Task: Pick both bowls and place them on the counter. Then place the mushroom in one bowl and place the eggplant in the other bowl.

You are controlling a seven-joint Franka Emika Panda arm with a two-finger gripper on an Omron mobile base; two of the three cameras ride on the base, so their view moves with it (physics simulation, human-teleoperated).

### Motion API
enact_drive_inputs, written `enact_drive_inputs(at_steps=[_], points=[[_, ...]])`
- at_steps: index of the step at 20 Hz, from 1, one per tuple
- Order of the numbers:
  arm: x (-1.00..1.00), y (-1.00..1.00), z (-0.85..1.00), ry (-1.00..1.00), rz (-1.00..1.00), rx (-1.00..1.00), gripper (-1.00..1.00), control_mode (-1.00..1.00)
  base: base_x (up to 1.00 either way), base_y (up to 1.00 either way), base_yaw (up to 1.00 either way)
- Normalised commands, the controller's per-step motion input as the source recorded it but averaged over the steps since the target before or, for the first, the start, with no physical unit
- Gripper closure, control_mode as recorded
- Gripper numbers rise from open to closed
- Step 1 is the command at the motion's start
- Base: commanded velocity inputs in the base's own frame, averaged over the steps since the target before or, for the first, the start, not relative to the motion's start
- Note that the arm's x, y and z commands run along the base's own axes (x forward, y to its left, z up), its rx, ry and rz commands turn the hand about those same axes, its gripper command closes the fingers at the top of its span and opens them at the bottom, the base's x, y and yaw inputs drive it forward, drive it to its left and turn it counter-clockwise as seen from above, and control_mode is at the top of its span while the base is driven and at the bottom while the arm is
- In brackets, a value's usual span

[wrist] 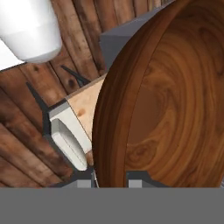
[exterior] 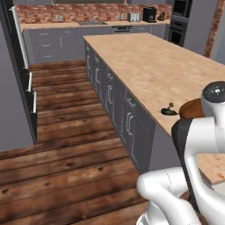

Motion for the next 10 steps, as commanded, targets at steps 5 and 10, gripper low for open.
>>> enact_drive_inputs(at_steps=[5, 10], points=[[0.43, -0.46, -0.41, 0.00, 0.00, 0.09, 1.00, -1.00, 0.00, 0.00, 0.00], [0.02, -0.59, -0.31, 0.00, 0.05, 0.00, 1.00, -1.00, 0.00, 0.00, 0.00]])
